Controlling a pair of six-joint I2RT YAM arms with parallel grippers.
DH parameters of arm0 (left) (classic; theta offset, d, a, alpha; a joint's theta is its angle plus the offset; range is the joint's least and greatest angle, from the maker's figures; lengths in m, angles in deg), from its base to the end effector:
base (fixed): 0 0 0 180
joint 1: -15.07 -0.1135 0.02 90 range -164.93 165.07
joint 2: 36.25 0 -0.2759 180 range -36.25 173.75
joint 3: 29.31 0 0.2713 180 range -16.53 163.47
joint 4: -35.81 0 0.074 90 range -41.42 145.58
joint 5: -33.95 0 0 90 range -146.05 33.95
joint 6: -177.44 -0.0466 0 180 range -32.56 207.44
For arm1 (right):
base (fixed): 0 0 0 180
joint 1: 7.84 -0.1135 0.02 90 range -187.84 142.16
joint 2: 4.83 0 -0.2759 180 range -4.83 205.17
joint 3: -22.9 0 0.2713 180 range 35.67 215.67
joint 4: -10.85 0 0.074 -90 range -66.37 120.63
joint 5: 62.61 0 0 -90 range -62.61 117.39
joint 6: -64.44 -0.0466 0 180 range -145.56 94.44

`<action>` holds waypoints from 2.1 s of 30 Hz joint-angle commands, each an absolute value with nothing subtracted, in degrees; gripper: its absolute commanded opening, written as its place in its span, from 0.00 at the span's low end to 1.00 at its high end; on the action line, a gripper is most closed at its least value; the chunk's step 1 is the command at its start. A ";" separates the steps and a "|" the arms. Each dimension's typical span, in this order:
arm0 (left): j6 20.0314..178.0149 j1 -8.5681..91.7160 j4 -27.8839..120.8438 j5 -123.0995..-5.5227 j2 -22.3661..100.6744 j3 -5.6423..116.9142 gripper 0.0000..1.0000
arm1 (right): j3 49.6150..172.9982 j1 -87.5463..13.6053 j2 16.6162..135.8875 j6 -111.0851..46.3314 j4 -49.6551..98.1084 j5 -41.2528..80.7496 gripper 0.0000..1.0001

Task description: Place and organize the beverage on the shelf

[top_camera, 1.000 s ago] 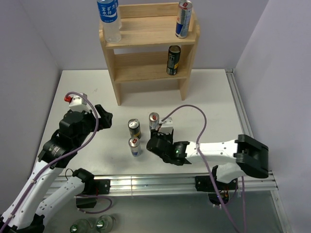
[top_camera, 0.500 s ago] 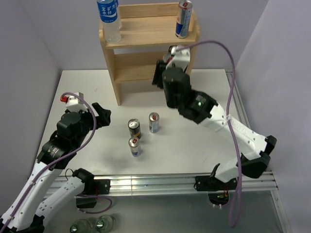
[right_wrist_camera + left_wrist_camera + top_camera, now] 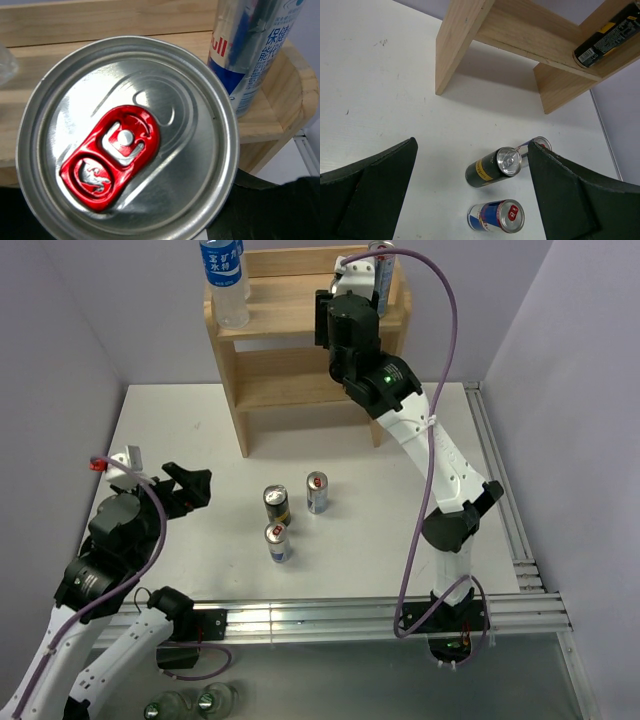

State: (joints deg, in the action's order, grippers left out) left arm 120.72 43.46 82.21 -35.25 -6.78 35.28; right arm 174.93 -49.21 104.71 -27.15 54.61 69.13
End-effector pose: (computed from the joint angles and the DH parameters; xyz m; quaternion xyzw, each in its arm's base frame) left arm 0.1108 -0.0411 0.3823 -0.1468 0.7549 -0.1999 0.6071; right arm 0.3365 0.2550 0.5544 0.0070 0.7129 0.0022 0.7012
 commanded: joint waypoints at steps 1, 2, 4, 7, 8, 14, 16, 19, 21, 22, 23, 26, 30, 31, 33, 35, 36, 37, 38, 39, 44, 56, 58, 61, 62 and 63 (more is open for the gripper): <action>122.68 43.73 85.32 -34.34 -9.61 34.88 0.99 | 175.15 -46.96 101.78 -25.47 49.38 67.91 0.00; 123.38 43.64 86.10 -34.43 -10.23 34.80 0.99 | 175.24 -46.00 102.04 -25.47 49.30 67.82 0.00; 124.09 43.73 87.86 -34.34 -11.63 34.44 0.99 | 175.24 -45.38 102.40 -25.47 48.16 67.38 0.00; 125.32 43.64 89.62 -33.73 -13.05 34.27 0.99 | 175.59 -44.67 102.84 -25.47 46.75 66.68 0.00; 125.76 43.64 89.89 -33.55 -13.22 34.27 0.99 | 176.12 -44.58 103.27 -25.21 46.57 66.33 0.00; 126.55 43.64 91.21 -33.20 -13.49 35.14 0.99 | 176.83 -43.26 104.33 -27.30 46.48 64.75 0.00; 126.90 43.73 91.39 -32.94 -13.58 35.06 0.99 | 176.30 -42.83 104.33 -27.84 46.40 64.22 0.00; 127.52 43.64 91.65 -32.67 -13.66 35.06 0.99 | 174.81 -42.74 104.51 -27.94 45.87 64.22 0.00; 127.96 43.64 91.91 -32.58 -13.75 35.06 0.99 | 174.28 -42.30 104.86 -28.20 45.69 64.30 0.00; 128.22 43.64 91.91 -32.41 -13.84 35.06 1.00 | 174.10 -41.95 105.21 -28.63 45.69 64.13 0.00; 128.40 43.64 92.00 -32.23 -13.84 35.15 0.99 | 173.93 -41.68 105.38 -28.73 45.60 64.21 0.00; 128.75 43.64 92.35 -32.06 -13.93 35.41 0.99 | 173.22 -41.07 105.74 -29.43 45.60 63.78 0.00; 129.19 43.64 92.44 -31.88 -13.66 35.41 0.99 | 172.17 -40.54 106.09 -30.13 45.43 63.16 0.00; 129.28 43.73 92.35 -31.88 -13.49 35.41 0.99 | 172.08 -40.54 106.44 -30.39 45.60 62.99 0.00; 129.46 43.73 92.00 -31.97 -13.14 35.41 0.99 | 171.82 -40.28 106.62 -31.19 45.78 62.98 0.00; 129.54 43.73 91.83 -31.79 -12.79 35.41 0.99 | 171.11 -40.19 106.88 -31.80 45.87 62.99 0.00; 129.54 43.64 91.74 -31.62 -12.61 35.32 0.99 | 170.76 -40.19 106.88 -31.98 45.69 62.90 0.00; 129.54 43.73 91.65 -31.62 -12.52 35.24 0.99 | 170.41 -40.19 106.97 -32.07 45.69 62.90 0.01; 129.54 43.64 91.39 -31.53 -12.52 35.06 0.99 | 170.06 -40.19 107.05 -32.24 45.60 62.98 0.06; 129.63 43.73 91.21 -31.44 -12.43 34.97 0.99 | 169.88 -40.10 107.23 -32.33 45.69 62.72 0.09; 129.54 43.64 90.77 -31.35 -12.35 34.36 0.99 | 168.74 -40.10 107.76 -32.94 45.87 62.46 0.25; 128.23 43.73 89.37 -30.74 -11.12 33.65 0.99 | 166.54 -40.19 108.81 -33.82 44.99 62.28 0.24; 128.05 43.64 89.28 -30.82 -11.03 33.74 0.99 | 166.63 -40.10 109.69 -33.65 44.46 62.37 0.22; 127.87 43.64 89.36 -30.74 -10.94 33.92 0.99 | 167.07 -40.10 111.01 -33.74 44.29 62.63 0.19; 127.87 43.64 89.54 -30.74 -10.94 33.92 0.99 | 167.07 -40.10 111.27 -33.82 44.20 62.55 0.18; 127.87 43.64 89.63 -30.74 -10.94 33.92 0.99 | 167.16 -40.10 111.71 -33.91 44.20 62.55 0.17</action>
